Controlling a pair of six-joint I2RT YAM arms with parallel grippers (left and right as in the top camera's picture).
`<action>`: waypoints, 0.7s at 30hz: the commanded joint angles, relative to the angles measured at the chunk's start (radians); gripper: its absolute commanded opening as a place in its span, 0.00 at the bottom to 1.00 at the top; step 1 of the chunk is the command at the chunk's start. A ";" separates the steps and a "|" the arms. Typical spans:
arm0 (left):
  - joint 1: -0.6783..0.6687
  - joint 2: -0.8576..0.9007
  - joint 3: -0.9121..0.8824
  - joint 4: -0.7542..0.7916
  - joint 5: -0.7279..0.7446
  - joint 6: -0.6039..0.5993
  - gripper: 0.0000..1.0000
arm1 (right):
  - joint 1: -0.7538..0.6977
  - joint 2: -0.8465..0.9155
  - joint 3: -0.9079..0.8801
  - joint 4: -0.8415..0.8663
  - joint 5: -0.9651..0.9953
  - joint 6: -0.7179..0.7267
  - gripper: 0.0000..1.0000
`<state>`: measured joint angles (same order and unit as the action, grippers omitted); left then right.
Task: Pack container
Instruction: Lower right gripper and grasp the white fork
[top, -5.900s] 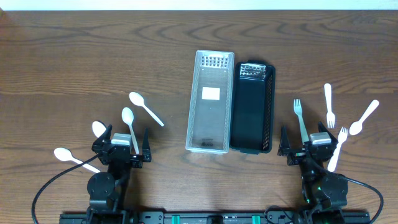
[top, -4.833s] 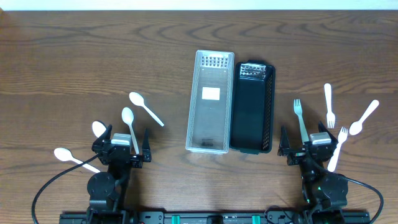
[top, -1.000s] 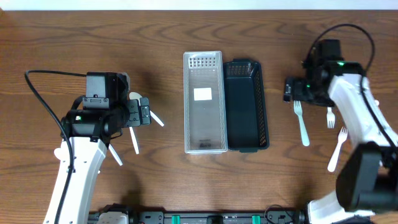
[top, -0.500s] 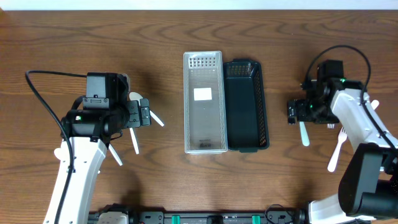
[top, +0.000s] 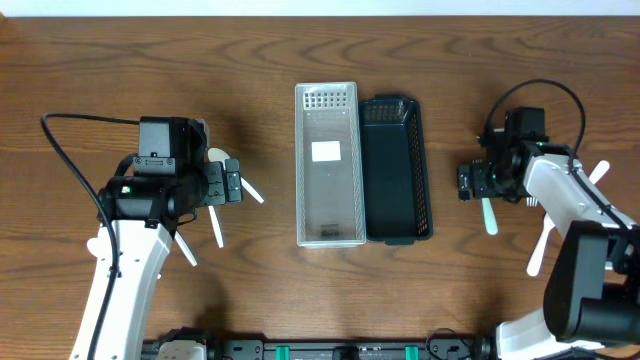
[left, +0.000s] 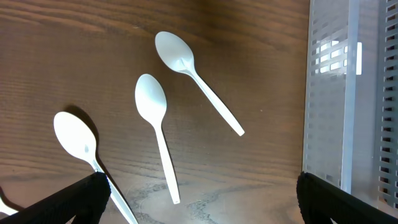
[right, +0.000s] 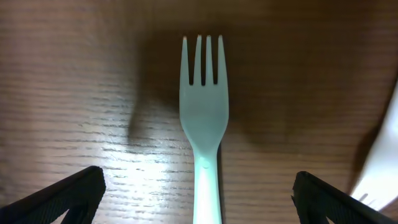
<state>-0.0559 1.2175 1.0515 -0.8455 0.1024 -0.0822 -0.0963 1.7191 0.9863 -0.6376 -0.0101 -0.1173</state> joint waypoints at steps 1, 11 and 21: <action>0.000 0.004 0.015 -0.003 0.006 -0.005 0.98 | -0.005 0.041 -0.008 0.007 0.002 -0.012 0.99; 0.000 0.004 0.015 -0.003 0.006 -0.005 0.98 | -0.005 0.100 -0.008 0.009 -0.006 -0.010 0.72; 0.000 0.004 0.015 -0.003 0.006 -0.005 0.98 | -0.005 0.100 -0.008 0.006 -0.009 0.016 0.31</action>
<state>-0.0559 1.2175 1.0515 -0.8455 0.1024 -0.0822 -0.0963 1.7851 0.9867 -0.6270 -0.0120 -0.1097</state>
